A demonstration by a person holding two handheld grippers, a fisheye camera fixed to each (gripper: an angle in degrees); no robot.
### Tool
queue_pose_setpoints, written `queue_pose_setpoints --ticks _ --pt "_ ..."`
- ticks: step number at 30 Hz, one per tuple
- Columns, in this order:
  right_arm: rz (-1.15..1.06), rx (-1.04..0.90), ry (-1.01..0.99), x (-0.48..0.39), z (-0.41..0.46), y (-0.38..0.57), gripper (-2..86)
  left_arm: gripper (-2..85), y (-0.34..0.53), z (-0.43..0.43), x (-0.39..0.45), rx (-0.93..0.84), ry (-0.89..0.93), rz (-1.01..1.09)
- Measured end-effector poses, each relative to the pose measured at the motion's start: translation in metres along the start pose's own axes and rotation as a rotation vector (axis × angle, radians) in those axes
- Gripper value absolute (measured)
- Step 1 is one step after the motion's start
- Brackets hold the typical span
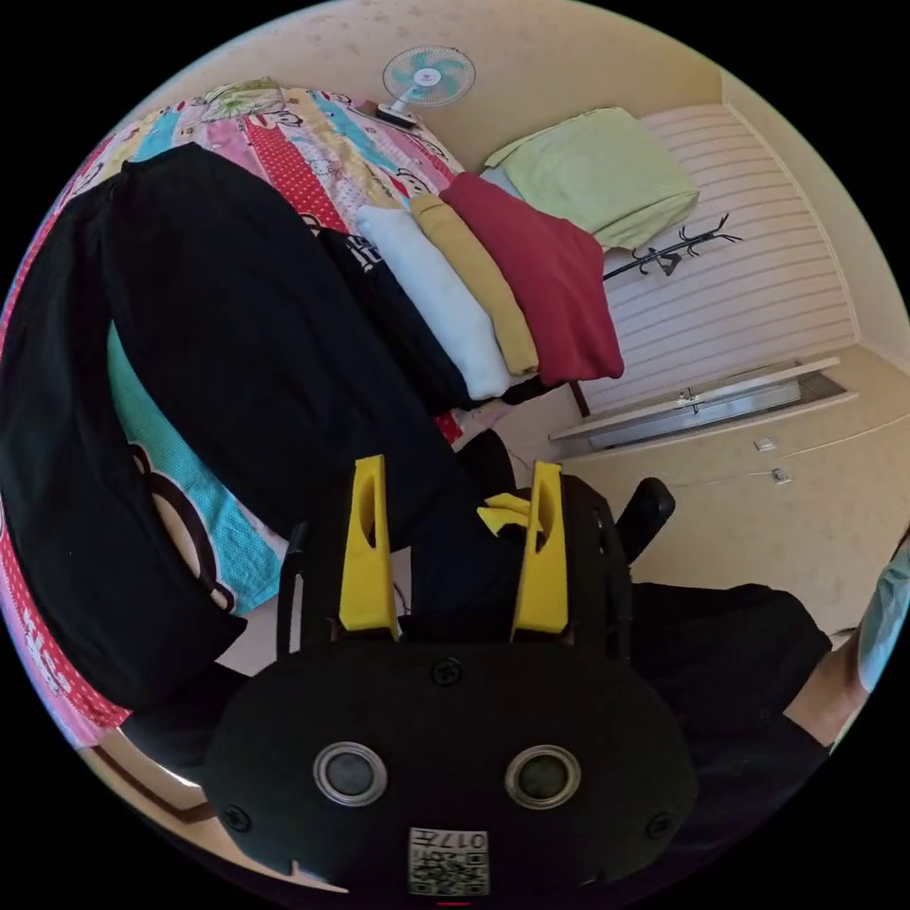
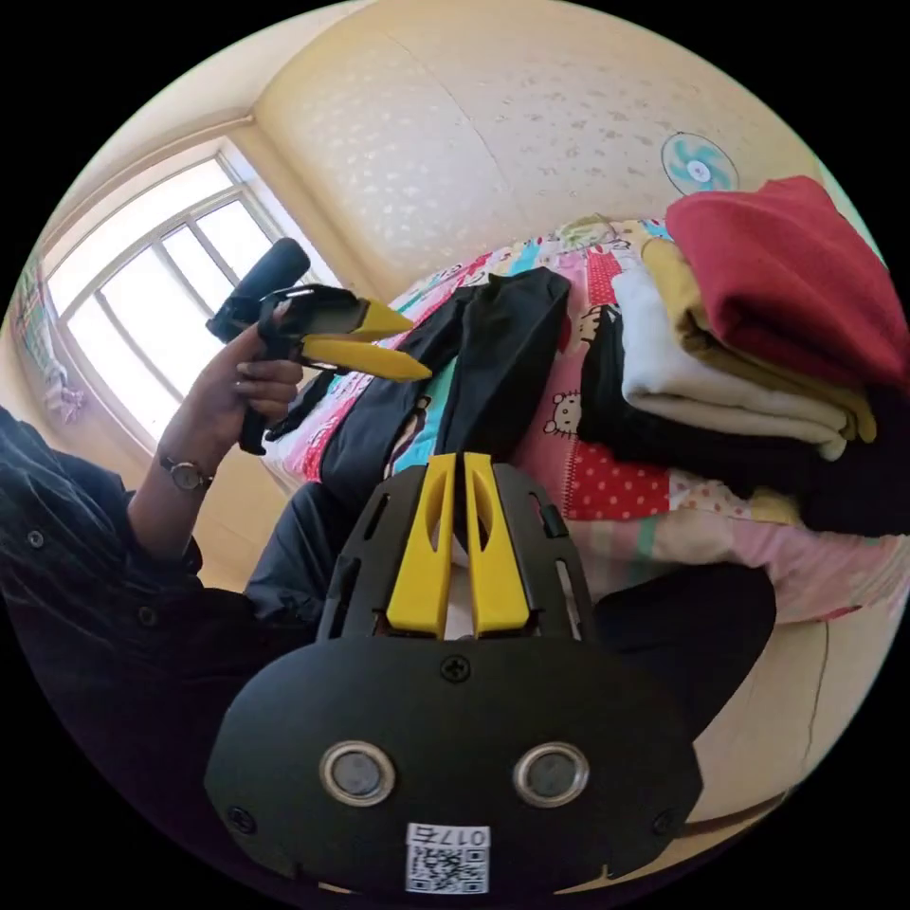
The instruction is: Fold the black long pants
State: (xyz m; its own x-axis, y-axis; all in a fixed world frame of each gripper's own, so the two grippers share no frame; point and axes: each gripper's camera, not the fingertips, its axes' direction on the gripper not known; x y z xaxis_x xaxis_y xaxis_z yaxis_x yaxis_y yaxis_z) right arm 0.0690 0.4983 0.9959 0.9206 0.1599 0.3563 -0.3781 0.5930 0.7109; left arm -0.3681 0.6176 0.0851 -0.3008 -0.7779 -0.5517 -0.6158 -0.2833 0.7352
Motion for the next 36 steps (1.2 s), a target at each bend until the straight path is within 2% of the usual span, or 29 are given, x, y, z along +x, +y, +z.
queue_pose_setpoints --ticks 2,4,6,8,11,15,17,19,20,23,27,31,33,34,36 --pt "-0.125 0.004 -0.015 -0.03 0.008 -0.004 1.6 19.8 -0.003 0.019 -0.001 -0.047 -0.005 -0.022" --pt "-0.16 0.013 -0.053 -0.045 0.014 -0.005 1.2 17.8 0.0 0.037 -0.012 -0.112 -0.03 -0.079" --pt "-0.207 0.006 -0.121 -0.055 0.02 -0.005 0.9 10.2 0.01 0.05 -0.025 -0.147 0.005 -0.107" --pt "-0.288 -0.056 -0.211 -0.066 0.028 -0.007 0.6 1.1 0.034 0.05 -0.037 -0.075 0.058 -0.106" --pt "-0.4 -0.17 0.0 -0.082 0.032 -0.03 0.7 -0.2 0.062 0.042 -0.043 -0.006 0.059 -0.077" --pt "-0.49 -0.136 0.25 -0.09 0.035 -0.102 1.7 -0.6 0.09 0.036 -0.059 0.042 0.139 -0.091" --pt "-0.406 -0.124 0.373 -0.076 0.06 -0.176 4.9 -0.7 0.11 0.023 -0.062 0.081 0.146 -0.059" --pt "-0.303 -0.142 0.387 -0.054 0.097 -0.238 9.6 -0.7 0.127 0.013 -0.066 0.117 0.137 -0.048" --pt "-0.209 -0.214 0.386 -0.035 0.132 -0.282 12.3 -0.7 0.139 0.007 -0.071 0.141 0.147 -0.049" --pt "-0.061 -0.258 0.358 0.007 0.23 -0.371 15.0 -0.7 0.168 -0.006 -0.088 0.209 0.202 -0.047" --pt "0.095 -0.358 0.455 0.064 0.36 -0.425 15.7 -0.7 0.208 -0.023 -0.117 0.293 0.269 -0.064" --pt "0.277 -0.381 0.568 0.097 0.446 -0.422 12.1 -0.6 0.261 -0.038 -0.161 0.4 0.392 -0.116" --pt "0.263 -0.383 0.558 0.091 0.468 -0.422 7.5 -0.7 0.285 -0.045 -0.178 0.427 0.412 -0.135" --pt "0.23 -0.371 0.558 0.079 0.479 -0.426 2.4 -0.7 0.301 -0.051 -0.188 0.435 0.398 -0.136" --pt "0.121 -0.276 0.544 0.039 0.487 -0.438 1.6 -0.7 0.328 -0.061 -0.2 0.453 0.374 -0.14"
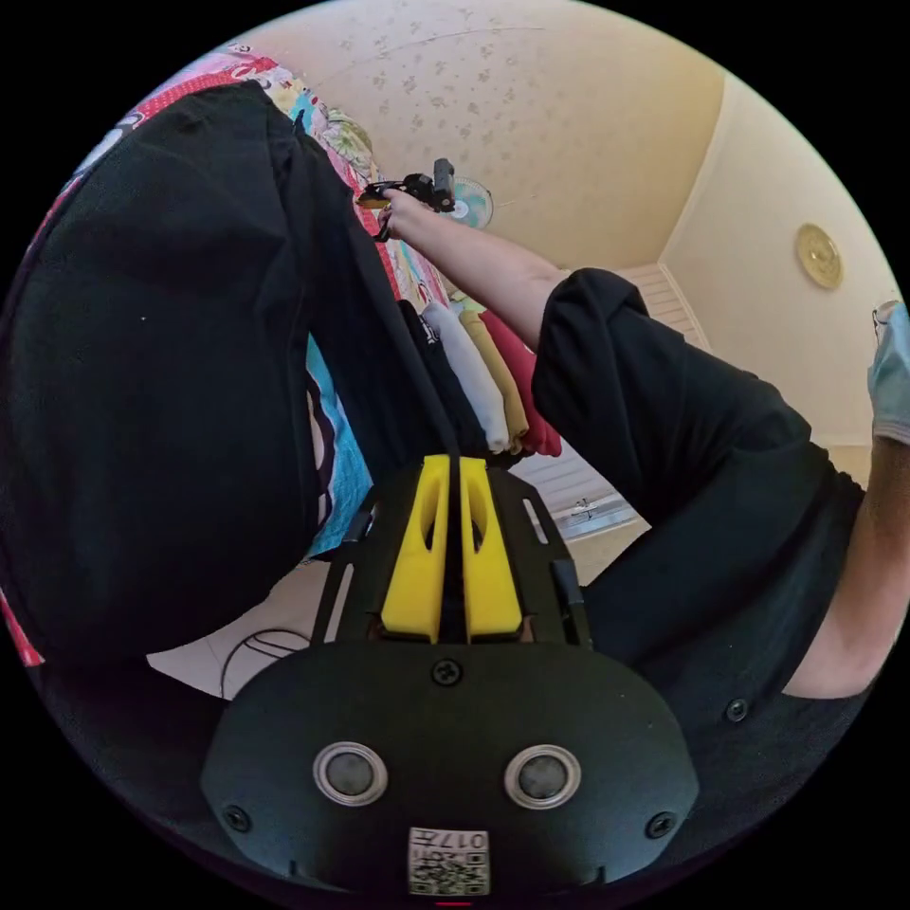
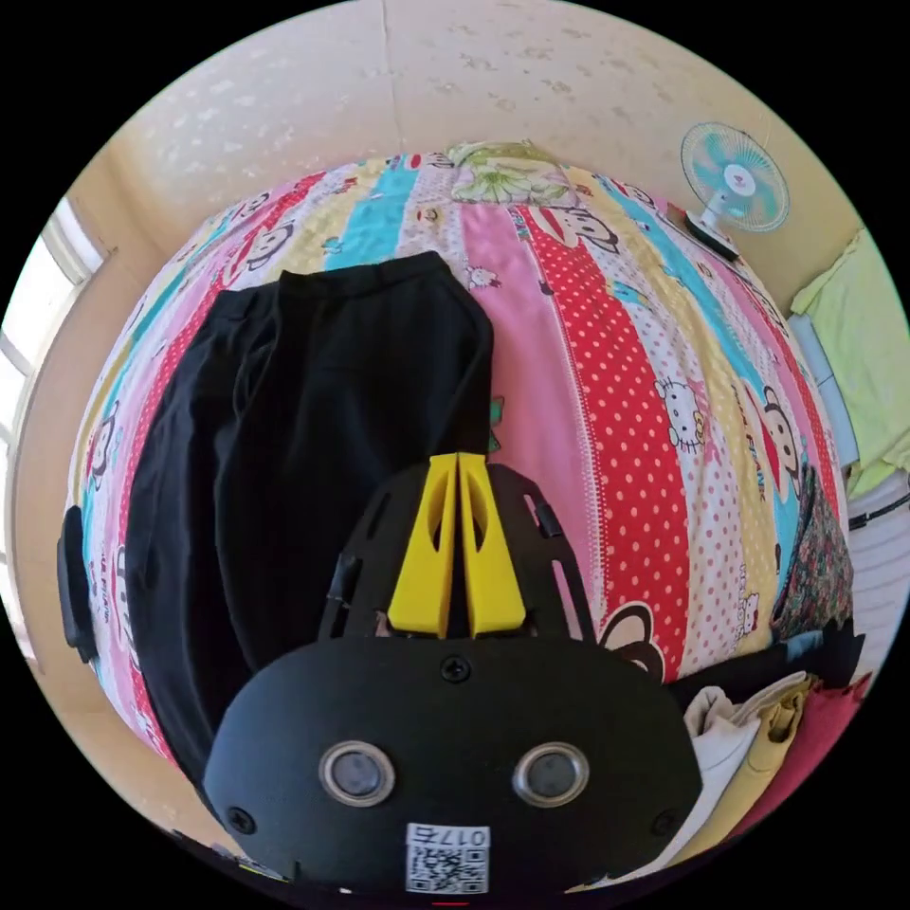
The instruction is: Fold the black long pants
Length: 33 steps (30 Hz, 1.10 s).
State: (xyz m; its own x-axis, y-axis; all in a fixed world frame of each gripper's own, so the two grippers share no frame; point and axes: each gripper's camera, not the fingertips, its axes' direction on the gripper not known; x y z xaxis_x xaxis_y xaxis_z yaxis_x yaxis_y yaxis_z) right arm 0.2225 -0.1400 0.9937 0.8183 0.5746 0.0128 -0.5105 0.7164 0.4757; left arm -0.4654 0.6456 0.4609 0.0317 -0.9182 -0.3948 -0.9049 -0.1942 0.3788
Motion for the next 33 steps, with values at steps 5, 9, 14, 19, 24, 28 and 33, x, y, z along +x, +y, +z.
queue_pose_setpoints --ticks 5,9,14,19,24,28,33 --pt "-0.303 0.234 0.138 -0.145 -0.057 -0.012 1.9 -0.7 0.048 -0.072 -0.013 0.109 -0.077 -0.02" --pt "-0.227 0.086 0.3 -0.162 -0.028 -0.021 12.0 -0.6 0.06 -0.079 -0.012 0.124 -0.04 0.0" --pt "-0.092 -0.128 0.337 -0.139 0.021 -0.016 13.9 -0.5 0.071 -0.07 0.001 0.093 -0.037 0.057" --pt "-0.039 -0.148 0.616 -0.137 0.033 -0.012 3.0 -0.5 0.085 -0.079 -0.007 0.114 -0.024 0.034" --pt "-0.082 0.025 0.16 -0.181 -0.005 -0.021 1.4 -0.5 0.116 -0.107 -0.015 0.158 0.004 -0.014" --pt "-0.315 0.144 -0.024 -0.264 -0.012 -0.005 1.2 -0.5 0.16 -0.144 -0.031 0.261 -0.065 -0.152" --pt "-0.449 0.079 -0.419 -0.305 0.014 0.029 2.0 -0.3 0.197 -0.158 -0.044 0.274 -0.118 -0.278"
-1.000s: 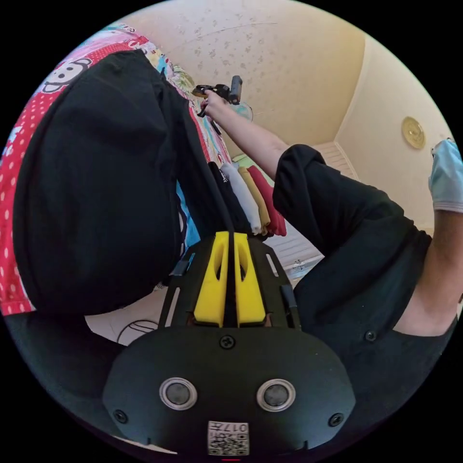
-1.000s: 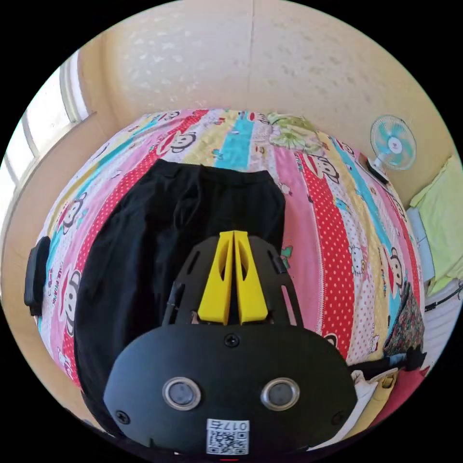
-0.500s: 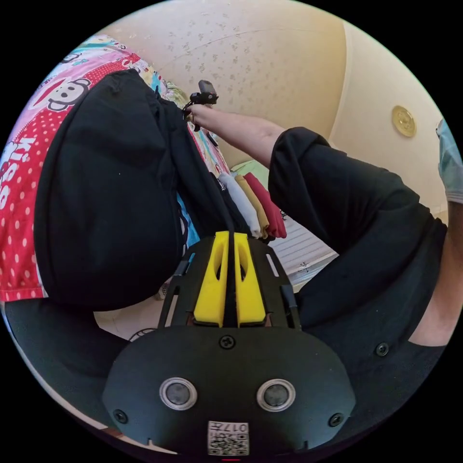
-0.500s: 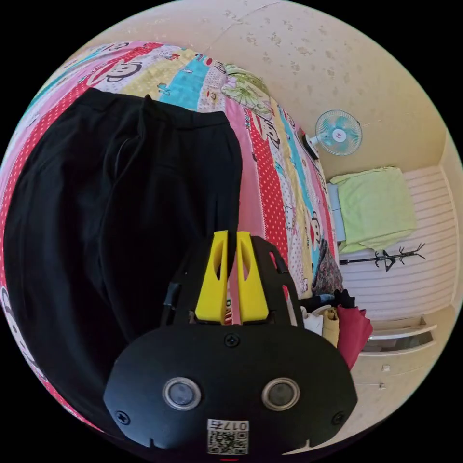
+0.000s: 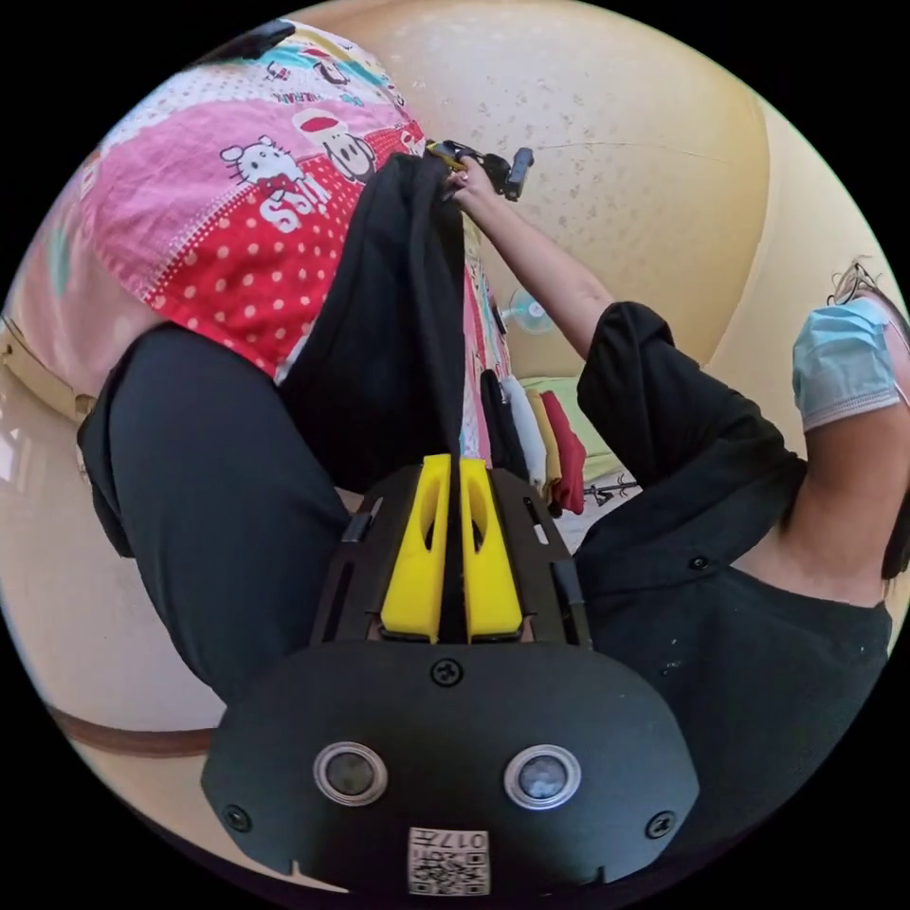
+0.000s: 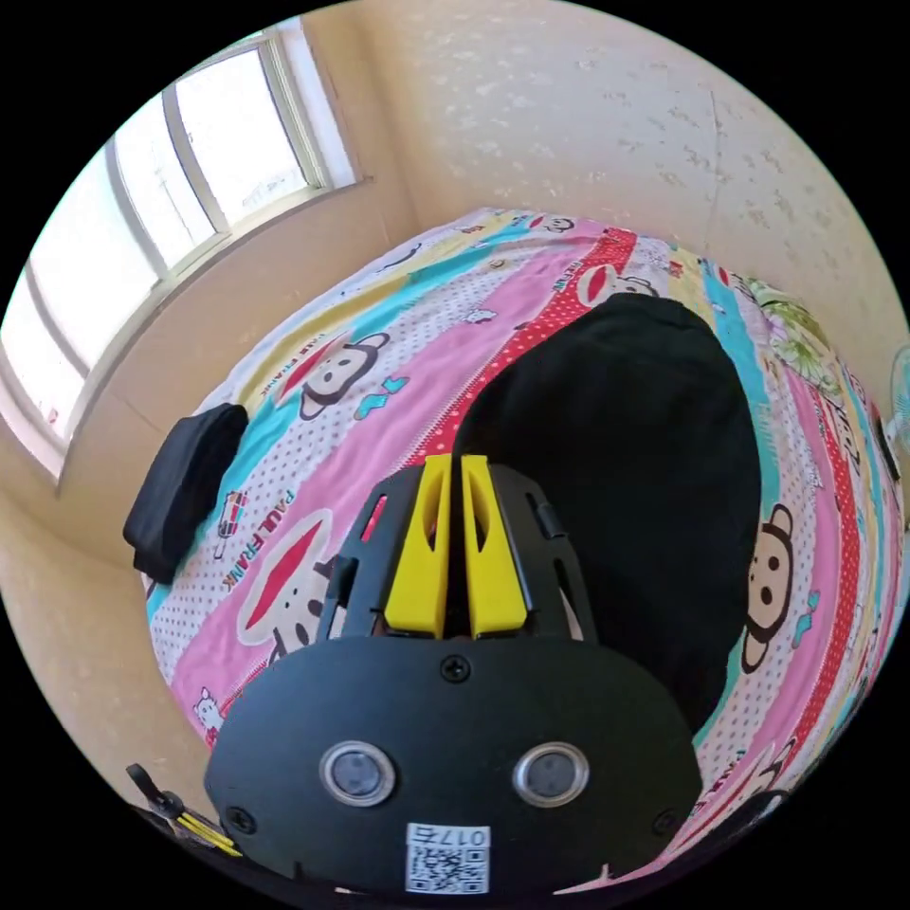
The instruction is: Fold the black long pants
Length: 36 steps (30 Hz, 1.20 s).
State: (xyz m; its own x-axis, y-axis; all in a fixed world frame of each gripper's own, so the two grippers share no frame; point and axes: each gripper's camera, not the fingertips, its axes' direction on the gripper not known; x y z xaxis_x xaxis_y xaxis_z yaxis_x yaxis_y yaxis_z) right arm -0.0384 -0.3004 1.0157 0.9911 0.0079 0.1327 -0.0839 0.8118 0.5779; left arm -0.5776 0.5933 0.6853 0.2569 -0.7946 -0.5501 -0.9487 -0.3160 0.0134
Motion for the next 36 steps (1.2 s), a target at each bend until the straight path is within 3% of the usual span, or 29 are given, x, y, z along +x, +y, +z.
queue_pose_setpoints --ticks 4,7,10,13,17,19,21,23,25,28,32,36 --pt "-0.17 -0.047 -0.195 -0.009 -0.022 0.039 3.9 0.2 0.019 -0.022 -0.005 0.05 -0.144 -0.047" --pt "-0.253 -0.052 -0.114 0.003 -0.074 0.105 7.0 1.9 0.016 -0.049 0.002 0.163 -0.257 -0.012" --pt "-0.148 -0.014 -0.125 0.047 -0.134 0.205 10.0 9.9 -0.018 -0.05 0.009 0.145 -0.324 0.079" --pt "0.073 0.007 -0.177 0.094 -0.172 0.325 12.5 16.2 -0.072 -0.021 0.008 0.052 -0.249 0.167" --pt "0.29 0.098 -0.422 0.098 -0.19 0.472 14.8 16.1 -0.128 0.053 -0.003 -0.116 -0.272 0.16" --pt "0.323 0.164 -0.497 0.08 -0.199 0.506 14.4 13.9 -0.13 0.07 -0.002 -0.112 -0.326 0.13" --pt "0.236 0.119 -0.468 0.053 -0.203 0.513 12.4 11.4 -0.122 0.075 0.004 -0.063 -0.39 0.115" --pt "0.028 -0.013 -0.318 0.027 -0.213 0.503 4.9 6.2 -0.105 0.083 0.01 -0.015 -0.433 0.096" --pt "-0.015 -0.019 -0.381 0.034 -0.233 0.5 3.4 4.3 -0.095 0.09 0.015 -0.038 -0.381 0.083" --pt "-0.016 -0.005 -0.451 0.06 -0.288 0.514 3.1 4.0 -0.079 0.108 0.043 -0.149 -0.223 0.162" --pt "-0.086 -0.14 -0.303 0.073 -0.343 0.565 3.8 4.0 -0.048 0.16 0.062 -0.435 -0.159 0.197" --pt "0.083 -0.228 -0.125 0.094 -0.347 0.598 6.0 5.1 -0.034 0.174 0.041 -0.393 -0.182 0.097"
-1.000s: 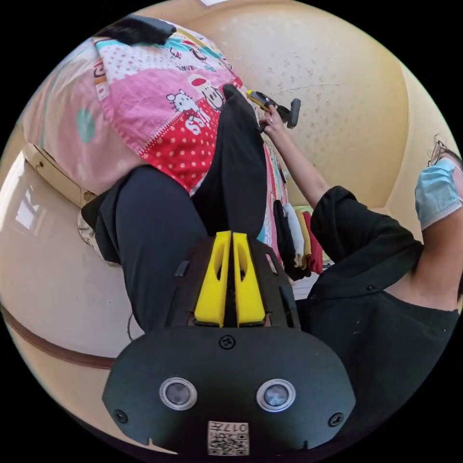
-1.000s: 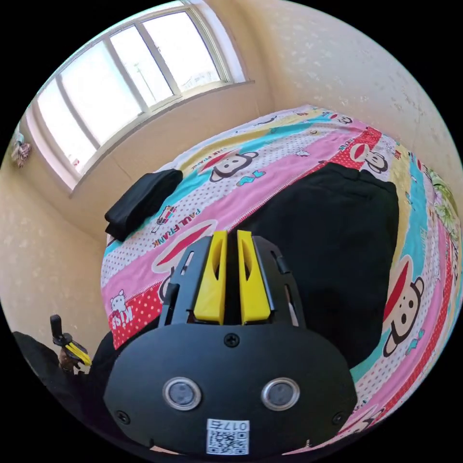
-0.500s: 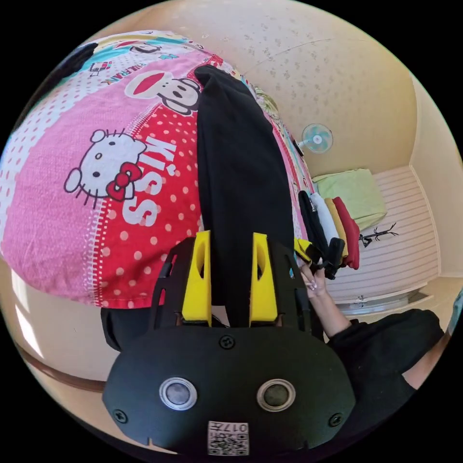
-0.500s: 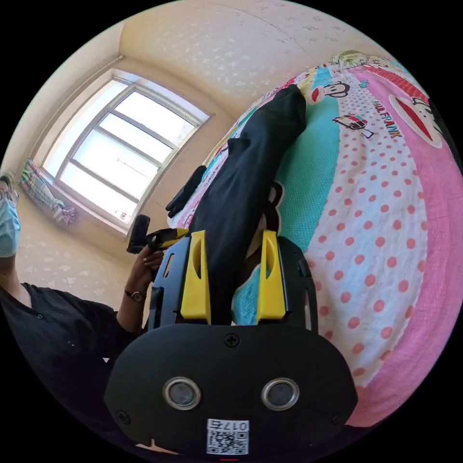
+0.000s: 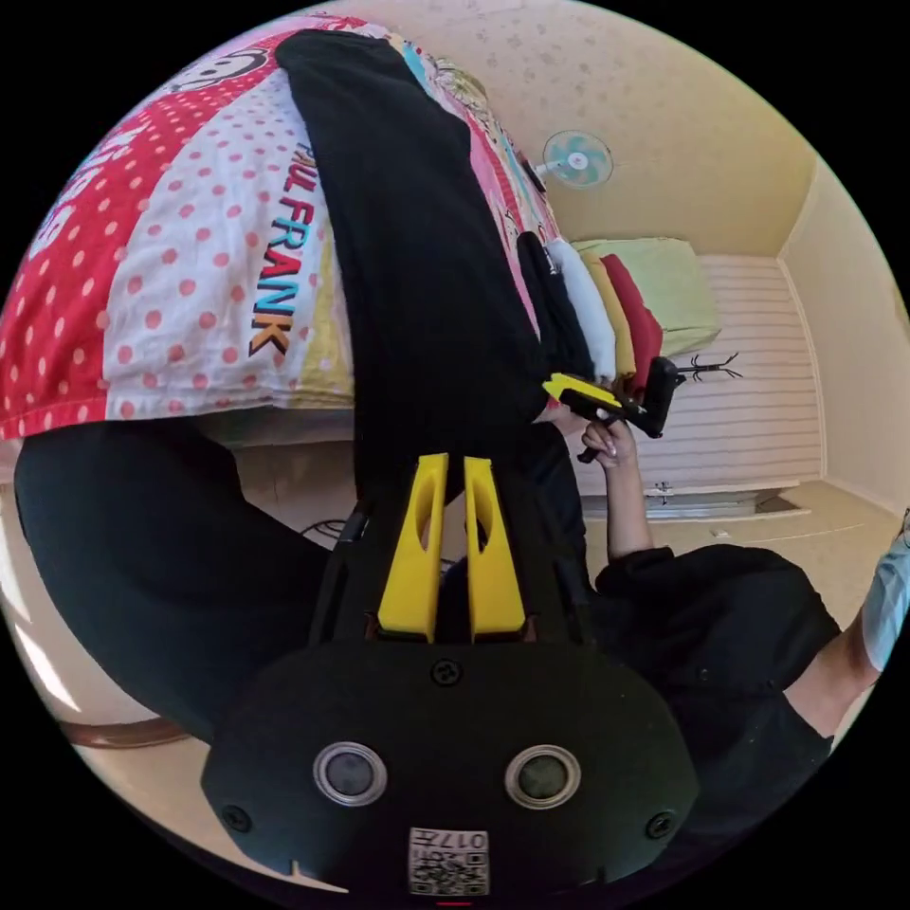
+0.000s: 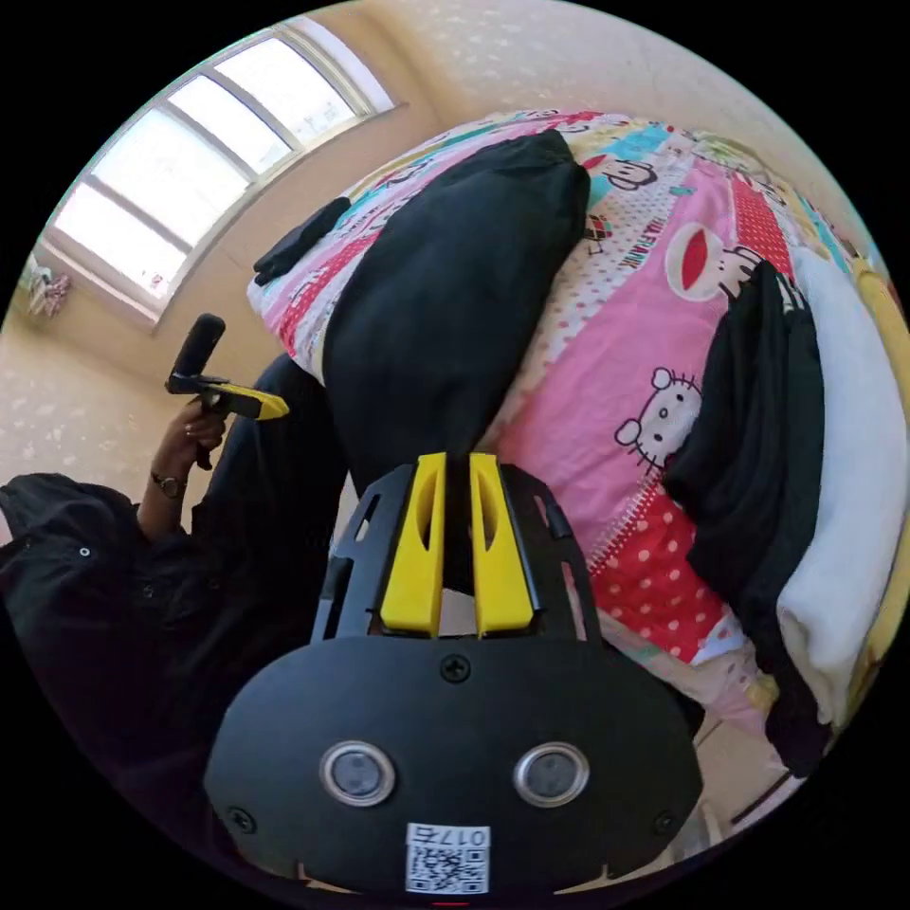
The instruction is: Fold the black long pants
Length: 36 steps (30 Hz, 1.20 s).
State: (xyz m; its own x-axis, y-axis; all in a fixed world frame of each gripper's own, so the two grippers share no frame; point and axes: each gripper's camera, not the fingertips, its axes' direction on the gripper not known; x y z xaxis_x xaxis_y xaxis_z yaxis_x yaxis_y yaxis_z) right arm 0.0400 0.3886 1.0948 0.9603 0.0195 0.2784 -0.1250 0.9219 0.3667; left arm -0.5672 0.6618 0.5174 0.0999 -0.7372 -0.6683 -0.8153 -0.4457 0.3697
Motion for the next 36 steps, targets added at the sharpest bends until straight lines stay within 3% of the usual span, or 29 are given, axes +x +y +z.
queue_pose_setpoints --ticks 3,7,11,14,20,25,36 --pt "0.087 0.156 -0.01 0.008 -0.022 0.014 9.1 9.3 -0.005 -0.007 -0.007 0.122 0.088 -0.012" --pt "0.135 0.238 -0.039 0.013 -0.024 -0.004 9.3 10.8 -0.026 -0.013 -0.002 0.259 -0.12 -0.04" --pt "0.123 0.047 -0.142 0.01 0.01 -0.018 2.8 6.8 -0.041 0.007 -0.002 0.238 -0.202 -0.059" --pt "0.091 0.084 -0.145 -0.001 0.0 0.002 1.7 0.9 -0.028 -0.001 0.008 0.255 -0.184 -0.029" --pt "0.195 0.269 0.004 0.001 -0.035 0.039 6.2 2.0 -0.021 0.0 0.019 0.281 -0.139 0.024" --pt "0.2 0.215 -0.013 0.001 -0.024 0.035 7.1 6.3 -0.039 0.029 0.01 0.218 -0.144 -0.036" --pt "0.146 0.223 -0.108 -0.014 -0.05 0.041 1.8 -0.8 -0.043 0.026 0.032 0.191 -0.21 0.025"
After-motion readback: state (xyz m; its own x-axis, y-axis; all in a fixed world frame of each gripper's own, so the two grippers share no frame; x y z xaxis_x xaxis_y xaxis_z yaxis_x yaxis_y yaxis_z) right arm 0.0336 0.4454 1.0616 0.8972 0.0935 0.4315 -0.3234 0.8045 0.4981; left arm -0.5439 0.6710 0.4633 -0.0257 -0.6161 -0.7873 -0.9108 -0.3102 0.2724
